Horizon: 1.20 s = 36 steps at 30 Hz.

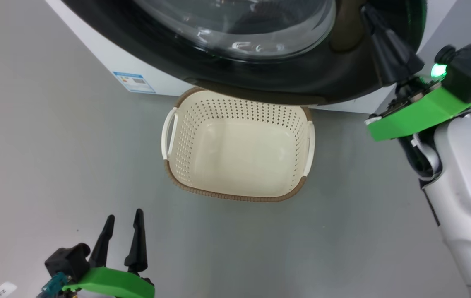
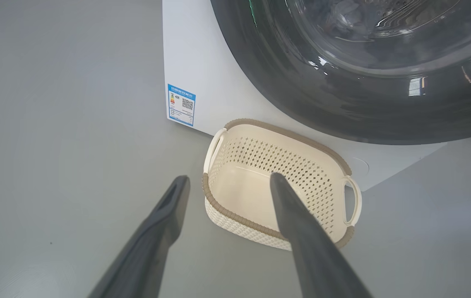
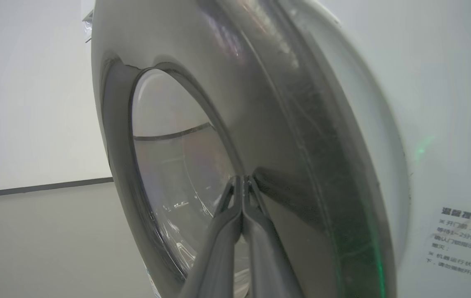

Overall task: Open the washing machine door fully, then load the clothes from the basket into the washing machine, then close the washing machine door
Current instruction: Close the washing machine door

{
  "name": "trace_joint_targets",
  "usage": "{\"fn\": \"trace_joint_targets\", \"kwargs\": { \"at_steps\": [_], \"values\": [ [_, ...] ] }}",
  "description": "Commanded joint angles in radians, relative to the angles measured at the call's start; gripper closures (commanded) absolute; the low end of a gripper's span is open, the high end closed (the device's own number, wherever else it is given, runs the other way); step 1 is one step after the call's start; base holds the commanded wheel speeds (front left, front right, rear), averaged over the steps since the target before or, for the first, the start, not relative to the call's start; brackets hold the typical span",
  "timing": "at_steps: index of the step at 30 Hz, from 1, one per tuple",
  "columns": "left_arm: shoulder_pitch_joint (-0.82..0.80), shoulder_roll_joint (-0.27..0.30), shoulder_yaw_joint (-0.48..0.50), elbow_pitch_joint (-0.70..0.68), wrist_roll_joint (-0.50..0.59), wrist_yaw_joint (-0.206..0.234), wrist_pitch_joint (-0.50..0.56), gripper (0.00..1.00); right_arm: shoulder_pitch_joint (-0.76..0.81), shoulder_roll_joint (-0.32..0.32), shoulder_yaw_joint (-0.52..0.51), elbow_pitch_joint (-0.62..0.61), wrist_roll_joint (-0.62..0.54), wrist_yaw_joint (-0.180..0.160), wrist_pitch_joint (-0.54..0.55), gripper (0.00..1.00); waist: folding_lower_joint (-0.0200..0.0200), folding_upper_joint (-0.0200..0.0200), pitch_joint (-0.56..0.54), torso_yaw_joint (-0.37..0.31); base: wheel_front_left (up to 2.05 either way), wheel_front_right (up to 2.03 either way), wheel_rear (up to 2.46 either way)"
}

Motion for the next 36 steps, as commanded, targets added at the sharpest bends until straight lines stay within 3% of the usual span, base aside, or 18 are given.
{"fn": "trace_joint_targets", "kwargs": {
  "at_steps": [1,12,18,24,33,36],
  "values": [
    [-0.023,0.013,0.021,-0.026,-0.006,-0.001,-0.007,0.00,-0.021,-0.005,-0.006,-0.018,-0.009,0.001,-0.005,1.00,-0.0001,0.0000,0.013,0.019,0.00,0.00,0.00],
    [-0.042,0.013,-0.062,-0.052,-0.017,-0.002,-0.007,0.00,-0.139,-0.114,-0.004,0.030,-0.053,0.001,-0.005,1.00,-0.0001,0.0000,0.036,0.082,0.00,0.00,0.00],
    [-0.049,0.013,-0.086,-0.062,-0.020,0.002,-0.007,0.00,-0.214,-0.142,-0.038,0.103,-0.079,0.001,-0.005,1.00,-0.0001,0.0000,0.042,0.096,0.00,0.00,0.00],
    [-0.049,0.013,-0.090,-0.063,-0.025,0.009,-0.007,0.00,-0.233,-0.140,-0.099,0.152,-0.105,0.001,-0.005,1.00,-0.0001,0.0000,0.023,0.099,0.00,0.00,0.00],
    [-0.026,0.013,-0.033,-0.083,0.003,0.017,-0.007,0.00,-0.099,-0.094,-0.081,0.079,-0.077,0.001,-0.005,1.00,-0.0001,0.0000,-0.047,0.048,0.00,0.00,0.00],
    [-0.013,0.013,-0.010,-0.082,0.020,0.014,-0.007,0.00,-0.020,-0.073,-0.090,0.027,-0.062,0.001,-0.005,0.67,-0.0001,0.0000,-0.085,0.025,0.00,0.00,0.00]
  ]
}}
